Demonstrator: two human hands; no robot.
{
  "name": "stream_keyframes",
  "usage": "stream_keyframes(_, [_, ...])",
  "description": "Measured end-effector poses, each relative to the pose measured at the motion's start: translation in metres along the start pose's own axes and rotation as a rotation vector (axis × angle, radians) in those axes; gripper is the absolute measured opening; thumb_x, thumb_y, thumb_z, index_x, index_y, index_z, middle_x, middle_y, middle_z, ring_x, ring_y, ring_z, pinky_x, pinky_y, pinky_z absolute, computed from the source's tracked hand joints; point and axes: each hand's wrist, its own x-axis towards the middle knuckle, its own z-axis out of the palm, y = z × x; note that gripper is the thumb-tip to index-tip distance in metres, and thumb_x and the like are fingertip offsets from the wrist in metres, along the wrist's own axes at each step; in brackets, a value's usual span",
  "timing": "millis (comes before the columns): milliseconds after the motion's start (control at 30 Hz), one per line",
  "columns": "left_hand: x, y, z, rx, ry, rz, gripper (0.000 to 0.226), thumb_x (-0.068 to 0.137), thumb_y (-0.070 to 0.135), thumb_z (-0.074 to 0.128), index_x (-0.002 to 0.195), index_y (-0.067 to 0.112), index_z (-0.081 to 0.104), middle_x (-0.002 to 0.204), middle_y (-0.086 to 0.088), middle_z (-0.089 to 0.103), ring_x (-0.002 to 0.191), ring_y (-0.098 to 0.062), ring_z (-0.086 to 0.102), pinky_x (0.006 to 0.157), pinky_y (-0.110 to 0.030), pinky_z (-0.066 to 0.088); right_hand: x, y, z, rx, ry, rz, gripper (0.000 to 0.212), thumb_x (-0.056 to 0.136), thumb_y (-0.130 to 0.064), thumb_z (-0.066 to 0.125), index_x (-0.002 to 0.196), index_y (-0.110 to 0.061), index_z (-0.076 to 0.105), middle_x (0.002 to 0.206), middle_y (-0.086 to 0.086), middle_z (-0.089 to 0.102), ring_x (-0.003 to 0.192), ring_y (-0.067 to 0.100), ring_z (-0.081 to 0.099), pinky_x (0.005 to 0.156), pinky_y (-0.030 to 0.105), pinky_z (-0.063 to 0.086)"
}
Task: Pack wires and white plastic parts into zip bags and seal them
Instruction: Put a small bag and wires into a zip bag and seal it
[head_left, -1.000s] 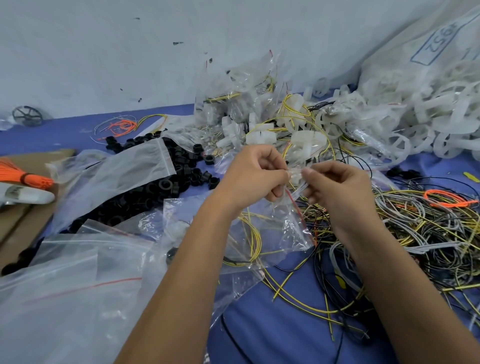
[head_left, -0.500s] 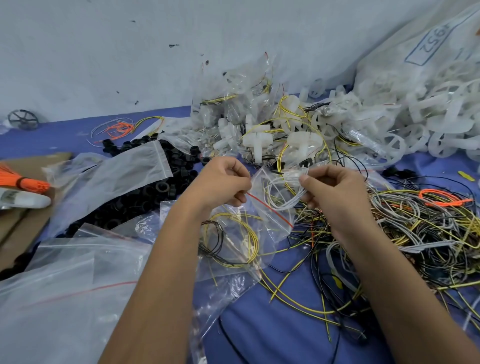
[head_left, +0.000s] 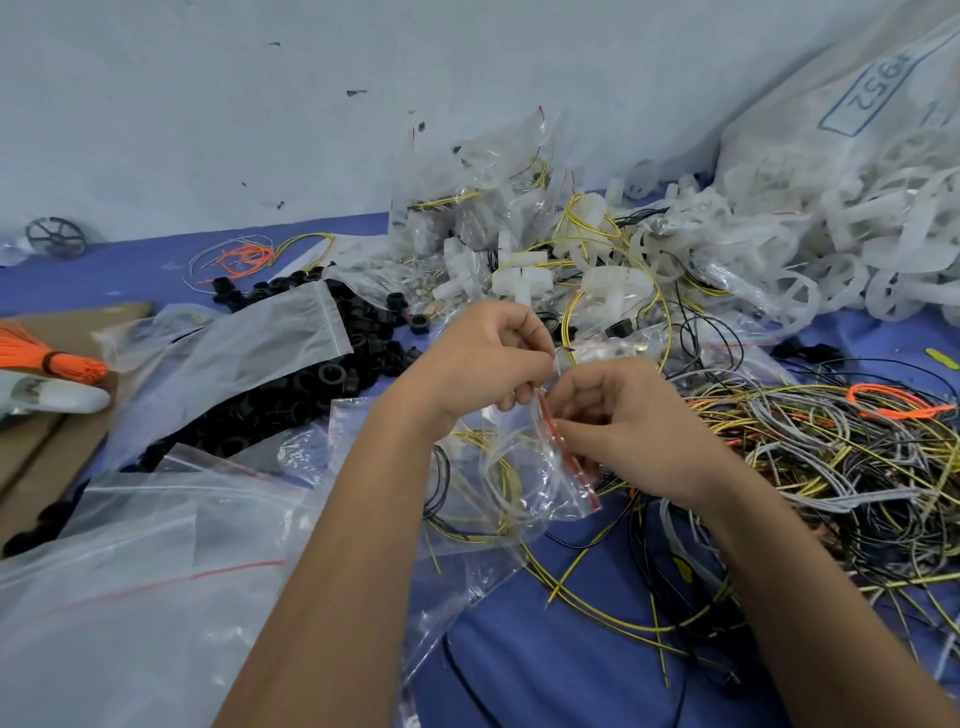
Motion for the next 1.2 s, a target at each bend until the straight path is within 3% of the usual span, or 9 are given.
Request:
stream_keyframes(200, [-0.002, 0.012, 0.003, -0.091, -0.042, 0.048, 0.016, 0.088, -0.008, 0.065, 0.084, 0.007, 0.063, 0.06, -0.004, 0.062, 0.049, -0.013, 0.056, 0.044, -0.023, 0.043, 0.005, 0.01, 0.001, -0.34, 0.198, 0.075, 0.008, 0.088, -0.015, 0.075, 0.08, -0.015, 0.075, 0.067, 0.001, 0.074, 0.061, 0.018, 0.072, 0.059, 0.04, 0.06])
stream_keyframes(267, [-0.003, 0.015, 0.007, -0.089, -0.041, 0.064, 0.015, 0.087, -0.008, 0.065, 0.083, 0.006, 0.063, 0.059, -0.006, 0.062, 0.049, -0.013, 0.056, 0.044, -0.023, 0.043, 0.004, 0.009, -0.001, -0.297, 0.128, 0.06, 0.01, 0.086, -0.011, 0.077, 0.078, -0.017, 0.074, 0.068, -0.001, 0.073, 0.061, 0.015, 0.069, 0.061, 0.042, 0.059])
stream_keyframes(367, [-0.004, 0.019, 0.015, -0.067, -0.043, 0.077, 0.014, 0.086, -0.008, 0.066, 0.083, 0.005, 0.064, 0.059, -0.007, 0.063, 0.047, -0.013, 0.056, 0.043, -0.023, 0.044, -0.001, 0.0, 0.002, -0.181, -0.101, -0.076, 0.018, 0.082, 0.005, 0.077, 0.084, -0.01, 0.067, 0.076, -0.004, 0.069, 0.068, 0.006, 0.063, 0.066, 0.025, 0.053])
stream_keyframes(467, [-0.005, 0.023, 0.018, -0.053, -0.084, 0.1, 0.014, 0.086, -0.008, 0.066, 0.085, 0.006, 0.064, 0.056, -0.001, 0.064, 0.046, -0.011, 0.055, 0.043, -0.021, 0.043, -0.001, -0.001, 0.005, -0.205, -0.122, -0.141, 0.029, 0.08, 0.01, 0.074, 0.101, 0.004, 0.056, 0.097, 0.013, 0.065, 0.088, 0.016, 0.065, 0.081, 0.019, 0.051])
stream_keyframes(667, [-0.008, 0.02, 0.009, -0.166, -0.129, 0.092, 0.014, 0.09, -0.005, 0.068, 0.086, 0.007, 0.063, 0.062, -0.004, 0.062, 0.05, -0.014, 0.054, 0.043, -0.022, 0.042, -0.001, -0.002, 0.021, -0.028, -0.166, -0.114, 0.021, 0.089, 0.014, 0.065, 0.104, 0.015, 0.051, 0.091, 0.016, 0.062, 0.079, 0.004, 0.065, 0.077, 0.019, 0.053])
stream_keyframes(900, [-0.016, -0.036, -0.064, 0.089, 0.263, -0.045, 0.004, 0.095, 0.006, 0.07, 0.091, 0.007, 0.068, 0.076, -0.005, 0.071, 0.066, -0.01, 0.061, 0.06, -0.018, 0.049, -0.005, -0.012, 0.022, 0.043, -0.177, -0.101, 0.002, 0.094, 0.007, 0.063, 0.092, 0.005, 0.061, 0.095, 0.036, 0.059, 0.085, 0.045, 0.064, 0.082, 0.06, 0.052])
stream_keyframes(1000, [-0.02, -0.06, -0.084, 0.295, 0.219, -0.146, 0.008, 0.097, 0.009, 0.069, 0.103, 0.006, 0.073, 0.093, -0.007, 0.073, 0.076, -0.003, 0.067, 0.071, -0.014, 0.054, 0.0, -0.003, 0.027, 0.015, -0.191, -0.068, 0.005, 0.093, 0.011, 0.06, 0.093, 0.014, 0.057, 0.092, 0.039, 0.059, 0.082, 0.058, 0.061, 0.075, 0.072, 0.05])
stream_keyframes(1100, [-0.024, -0.069, -0.091, 0.384, 0.095, -0.233, 0.013, 0.096, 0.011, 0.07, 0.102, 0.022, 0.073, 0.108, -0.004, 0.075, 0.103, -0.019, 0.07, 0.095, -0.038, 0.056, 0.005, 0.009, 0.026, -0.1, -0.185, -0.038, 0.009, 0.097, 0.001, 0.061, 0.1, 0.008, 0.056, 0.095, 0.027, 0.07, 0.086, 0.05, 0.066, 0.08, 0.057, 0.055])
stream_keyframes(1200, [-0.026, -0.069, -0.093, 0.405, 0.081, -0.242, 0.017, 0.091, 0.008, 0.076, 0.094, 0.025, 0.075, 0.093, 0.001, 0.076, 0.088, -0.019, 0.072, 0.076, -0.031, 0.055, 0.007, 0.02, 0.027, -0.206, -0.139, -0.018, 0.005, 0.099, -0.009, 0.063, 0.1, -0.005, 0.059, 0.085, 0.012, 0.075, 0.08, 0.038, 0.07, 0.078, 0.047, 0.056])
